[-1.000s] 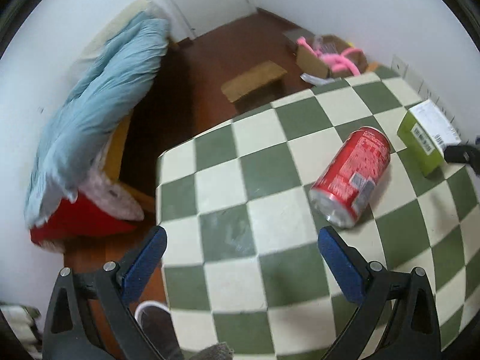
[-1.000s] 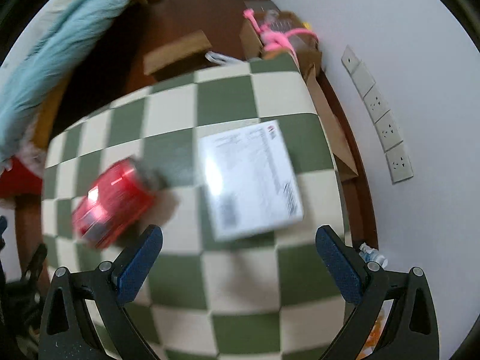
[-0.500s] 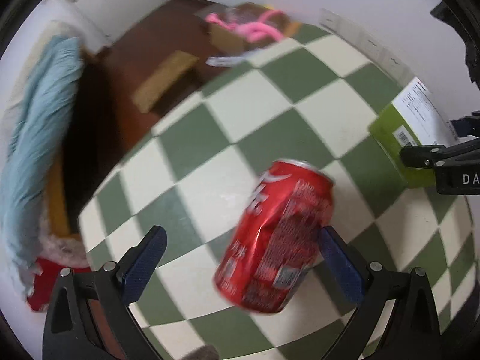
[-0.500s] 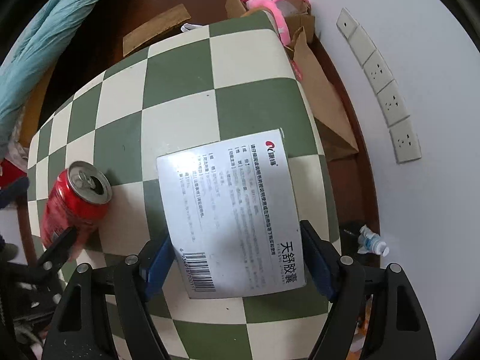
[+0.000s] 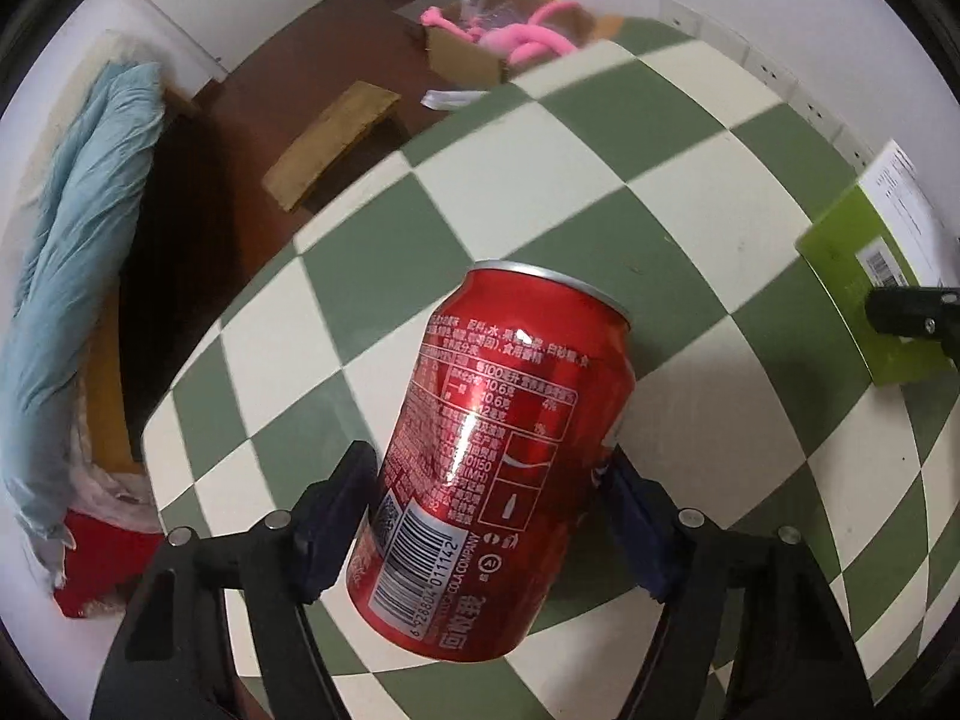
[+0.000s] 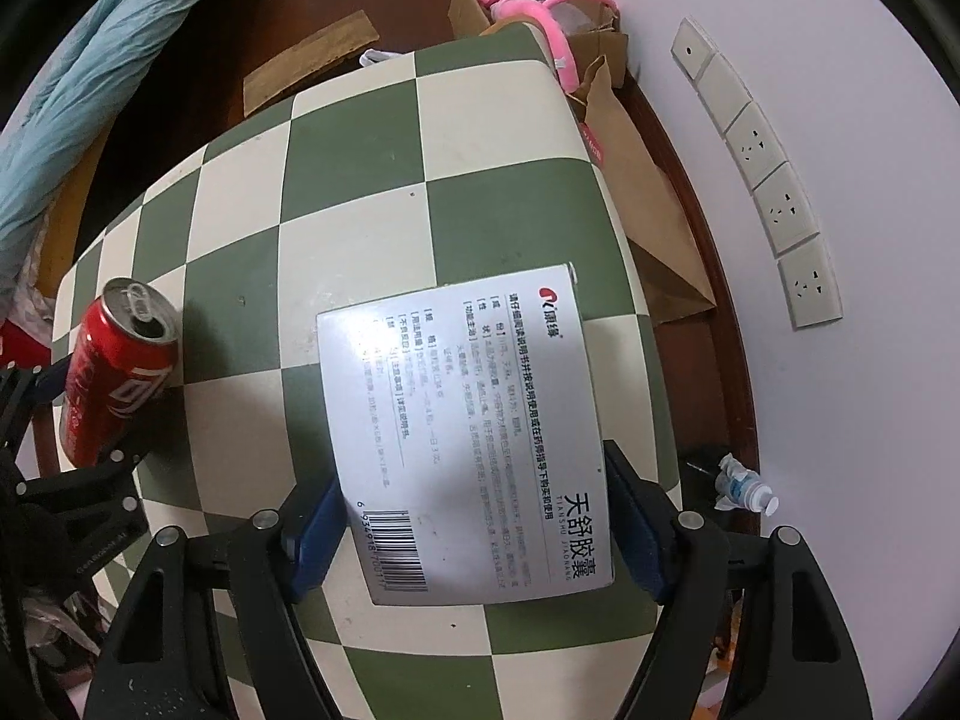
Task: Collect trash
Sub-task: 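Grasp the green barcode box with the right tool while the left grasps the red cola can, then carry the green box and cola can over the bin and release both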
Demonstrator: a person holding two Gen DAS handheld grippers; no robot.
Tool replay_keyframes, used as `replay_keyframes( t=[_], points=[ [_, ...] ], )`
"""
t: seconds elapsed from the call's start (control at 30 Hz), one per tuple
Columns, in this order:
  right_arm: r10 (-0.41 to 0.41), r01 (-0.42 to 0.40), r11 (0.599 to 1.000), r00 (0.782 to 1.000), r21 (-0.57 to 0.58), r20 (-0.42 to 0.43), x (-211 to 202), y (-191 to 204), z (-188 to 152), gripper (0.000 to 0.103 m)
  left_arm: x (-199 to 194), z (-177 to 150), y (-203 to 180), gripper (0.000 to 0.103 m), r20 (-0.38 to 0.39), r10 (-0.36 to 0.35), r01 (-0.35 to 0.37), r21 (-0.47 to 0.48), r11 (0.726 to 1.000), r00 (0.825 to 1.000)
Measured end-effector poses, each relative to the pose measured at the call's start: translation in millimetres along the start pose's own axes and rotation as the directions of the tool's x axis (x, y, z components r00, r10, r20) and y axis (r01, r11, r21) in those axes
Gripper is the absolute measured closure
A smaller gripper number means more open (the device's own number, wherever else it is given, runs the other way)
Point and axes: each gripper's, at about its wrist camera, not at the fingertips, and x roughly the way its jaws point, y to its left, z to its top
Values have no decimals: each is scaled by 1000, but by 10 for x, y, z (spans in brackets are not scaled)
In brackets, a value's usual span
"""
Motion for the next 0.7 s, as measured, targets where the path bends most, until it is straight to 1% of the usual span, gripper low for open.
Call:
replay_keyframes(
  t=[0.07,0.13,0.27,0.4,0.47,0.57,0.67,0.7],
  points=[
    [12,-12,1000,1000,4,9,-18,-5,-25,25,-72,-59,25,32,21,19,-18,-25,1000,1000],
    [20,-20,1000,1000,0,23,-67,14,-81,25,-194,-153,45,32,52,20,-17,-62,998,998],
    [45,-45,999,997,-9,69,-224,105,-283,26,-454,-353,174,32,117,10,8,-152,988,993],
    [83,-80,996,990,-32,118,-397,313,-559,26,-754,-634,364,32,182,3,41,-242,969,983],
    [111,-104,993,984,-53,142,-509,469,-720,26,-883,-778,463,32,210,0,61,-282,957,978],
    [146,-130,986,975,-100,167,-684,750,-963,26,-1125,-1102,644,32,253,-1,91,-343,935,967],
    [176,-150,977,967,-150,183,-868,1067,-1193,26,-1355,-1411,763,33,281,47,62,-367,928,958],
    [188,-158,973,964,-166,189,-926,1170,-1261,26,-1404,-1490,812,33,288,52,63,-378,924,956]
  ],
)
